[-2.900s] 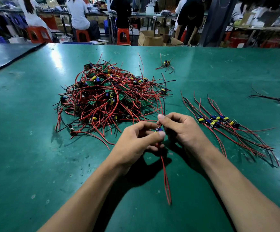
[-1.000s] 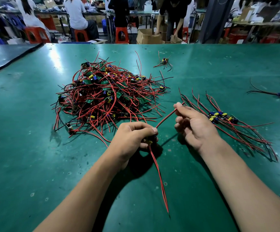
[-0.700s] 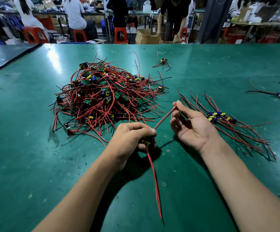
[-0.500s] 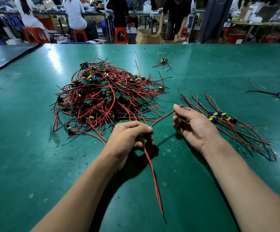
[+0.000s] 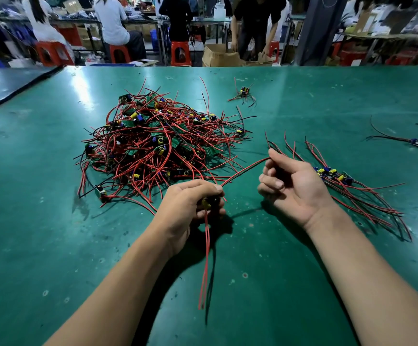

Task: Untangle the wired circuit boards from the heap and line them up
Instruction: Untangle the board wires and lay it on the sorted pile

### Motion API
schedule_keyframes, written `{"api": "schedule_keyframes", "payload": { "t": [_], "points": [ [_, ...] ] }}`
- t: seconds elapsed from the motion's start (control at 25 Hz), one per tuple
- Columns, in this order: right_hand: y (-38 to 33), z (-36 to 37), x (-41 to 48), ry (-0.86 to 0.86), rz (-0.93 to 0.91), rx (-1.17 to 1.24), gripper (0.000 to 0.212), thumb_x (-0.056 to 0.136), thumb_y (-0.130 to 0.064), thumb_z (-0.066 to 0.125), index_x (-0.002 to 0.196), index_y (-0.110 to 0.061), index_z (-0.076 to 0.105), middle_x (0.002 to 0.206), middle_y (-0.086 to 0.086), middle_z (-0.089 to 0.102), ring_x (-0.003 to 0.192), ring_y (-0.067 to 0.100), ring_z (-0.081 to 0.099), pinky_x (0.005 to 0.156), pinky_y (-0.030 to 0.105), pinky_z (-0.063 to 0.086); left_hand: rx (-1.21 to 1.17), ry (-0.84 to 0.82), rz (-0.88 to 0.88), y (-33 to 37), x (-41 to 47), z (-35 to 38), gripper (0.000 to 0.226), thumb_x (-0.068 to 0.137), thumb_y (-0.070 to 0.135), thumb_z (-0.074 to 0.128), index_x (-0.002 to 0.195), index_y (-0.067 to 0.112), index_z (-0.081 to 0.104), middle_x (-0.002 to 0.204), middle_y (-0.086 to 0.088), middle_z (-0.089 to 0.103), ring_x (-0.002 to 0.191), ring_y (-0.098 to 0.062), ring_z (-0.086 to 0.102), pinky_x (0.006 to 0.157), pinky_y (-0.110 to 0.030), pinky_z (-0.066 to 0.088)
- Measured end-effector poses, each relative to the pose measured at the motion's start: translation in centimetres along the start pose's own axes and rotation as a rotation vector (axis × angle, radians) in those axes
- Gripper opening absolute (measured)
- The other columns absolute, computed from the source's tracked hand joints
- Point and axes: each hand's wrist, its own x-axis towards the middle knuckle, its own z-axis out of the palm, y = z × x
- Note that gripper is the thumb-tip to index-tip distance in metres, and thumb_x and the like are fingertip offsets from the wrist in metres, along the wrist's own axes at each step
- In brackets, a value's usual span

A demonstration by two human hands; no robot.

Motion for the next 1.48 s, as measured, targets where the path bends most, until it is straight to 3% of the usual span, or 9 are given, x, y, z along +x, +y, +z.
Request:
{"api": "schedule_keyframes", "payload": {
  "t": [0.16, 0.32, 0.52, 0.68, 0.88, 1.0, 1.08, 1.28, 1.48],
  "points": [
    [0.7, 0.6, 0.2, -0.061, 0.017, 0.231, 0.028, 0.083, -0.023, 0.063, 0.061, -0.007, 0.064, 0.060, -0.003, 0.047, 0.040, 0.006, 0.037, 0.043, 0.017, 0.035, 0.038, -0.032, 0.002, -0.1, -0.1, 0.3, 0.007, 0.084, 0.001, 0.065, 0.078, 0.001, 0.067, 0.068, -0.009, 0.064, 0.060, -0.016, 0.064, 0.055, -0.024, 0.055],
    [1.1, 0.5, 0.3, 0.135, -0.161, -0.160, 0.029, 0.094, -0.028, 0.063, 0.073, -0.009, 0.065, 0.059, -0.002, 0.051, 0.041, 0.008, 0.037, 0.046, 0.019, 0.034, -0.012, 0.008, 0.001, 0.0, 0.0, -0.2, 0.016, 0.084, -0.001, 0.064, 0.070, 0.004, 0.068, 0.068, -0.009, 0.065, 0.059, -0.016, 0.064, 0.056, -0.025, 0.056],
    [0.9, 0.1, 0.6, 0.077, -0.132, -0.004, 0.036, 0.095, -0.027, 0.062, 0.064, -0.010, 0.066, 0.057, -0.002, 0.048, 0.038, 0.007, 0.034, 0.040, 0.018, 0.032, 0.003, 0.003, -0.004, 0.1, 0.0, -0.1, 0.019, 0.084, 0.002, 0.065, 0.067, 0.007, 0.070, 0.068, -0.008, 0.066, 0.060, -0.017, 0.065, 0.058, -0.025, 0.057],
    [1.9, 0.0, 0.8, 0.220, -0.282, -0.408, 0.041, 0.088, -0.050, 0.066, 0.080, -0.010, 0.071, 0.057, -0.006, 0.054, 0.043, 0.006, 0.042, 0.043, 0.015, 0.035, -0.028, 0.035, -0.026, 0.1, 0.0, -0.1, 0.011, 0.088, 0.006, 0.063, 0.079, 0.004, 0.069, 0.070, -0.012, 0.069, 0.058, -0.020, 0.066, 0.058, -0.024, 0.058],
    [2.1, 0.0, 0.0, 0.016, -0.170, -0.588, 0.047, 0.065, -0.055, 0.080, 0.089, -0.015, 0.078, 0.069, -0.005, 0.059, 0.047, 0.005, 0.047, 0.042, 0.017, 0.036, -0.047, 0.057, -0.029, 0.1, 0.1, 0.4, 0.006, 0.089, 0.005, 0.062, 0.086, 0.002, 0.067, 0.070, -0.014, 0.068, 0.057, -0.021, 0.066, 0.058, -0.025, 0.057],
    [3.4, 0.4, -0.5, -0.194, -0.102, -0.697, 0.030, 0.077, -0.038, 0.079, 0.101, -0.020, 0.078, 0.088, 0.000, 0.072, 0.067, 0.011, 0.058, 0.061, 0.026, 0.051, -0.017, 0.036, -0.044, 0.2, -0.1, 0.3, 0.009, 0.090, 0.005, 0.061, 0.085, 0.002, 0.068, 0.066, -0.013, 0.066, 0.053, -0.019, 0.062, 0.052, -0.024, 0.055],
    [3.9, 0.8, -0.7, -0.265, -0.091, -0.702, 0.028, 0.083, -0.031, 0.075, 0.107, -0.018, 0.077, 0.099, 0.010, 0.074, 0.078, 0.025, 0.056, 0.071, 0.035, 0.048, 0.008, 0.007, -0.061, 0.2, -0.2, 0.2, 0.009, 0.090, 0.006, 0.061, 0.085, 0.002, 0.069, 0.064, -0.011, 0.064, 0.051, -0.018, 0.059, 0.049, -0.023, 0.051],
    [3.4, 0.8, -0.5, -0.131, -0.139, -0.565, 0.020, 0.074, -0.032, 0.077, 0.089, -0.019, 0.076, 0.058, -0.003, 0.045, 0.045, 0.008, 0.034, 0.040, 0.017, 0.020, 0.043, -0.060, -0.087, 0.4, -0.3, 0.2, 0.011, 0.088, 0.008, 0.064, 0.080, 0.004, 0.069, 0.066, -0.012, 0.064, 0.050, -0.019, 0.058, 0.049, -0.021, 0.049],
    [3.4, 0.9, 0.2, 0.096, -0.321, -0.447, 0.005, 0.085, -0.017, 0.075, 0.082, -0.016, 0.071, 0.050, -0.009, 0.050, 0.036, 0.003, 0.037, 0.034, 0.012, 0.024, 0.096, -0.062, -0.060, 0.1, -0.1, 0.5, 0.012, 0.087, 0.007, 0.064, 0.077, 0.005, 0.071, 0.068, -0.012, 0.066, 0.052, -0.020, 0.058, 0.050, -0.021, 0.046]
  ]
}}
